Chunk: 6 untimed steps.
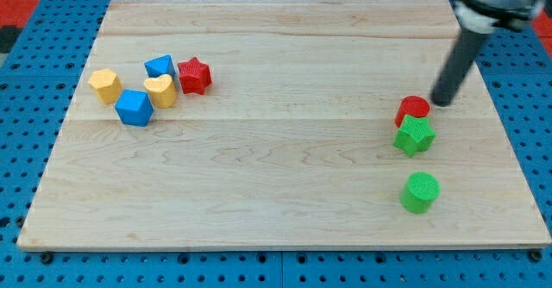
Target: Separate the red circle from the green star
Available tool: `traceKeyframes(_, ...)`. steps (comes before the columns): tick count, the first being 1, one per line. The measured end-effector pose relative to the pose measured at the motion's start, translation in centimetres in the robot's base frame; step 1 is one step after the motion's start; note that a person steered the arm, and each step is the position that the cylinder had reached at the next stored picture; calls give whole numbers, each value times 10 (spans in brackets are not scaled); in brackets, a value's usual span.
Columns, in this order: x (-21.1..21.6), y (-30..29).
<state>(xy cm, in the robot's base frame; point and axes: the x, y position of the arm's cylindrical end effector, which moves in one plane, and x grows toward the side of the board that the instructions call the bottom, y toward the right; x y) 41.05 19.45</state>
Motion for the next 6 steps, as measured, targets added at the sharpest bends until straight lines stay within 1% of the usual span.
traceKeyframes(1, -8, -16)
traceKeyframes(2, 9, 47)
traceKeyframes(3, 75, 54)
traceKeyframes(4, 50, -31)
traceKeyframes(5, 19, -16)
traceKeyframes(6, 14, 55)
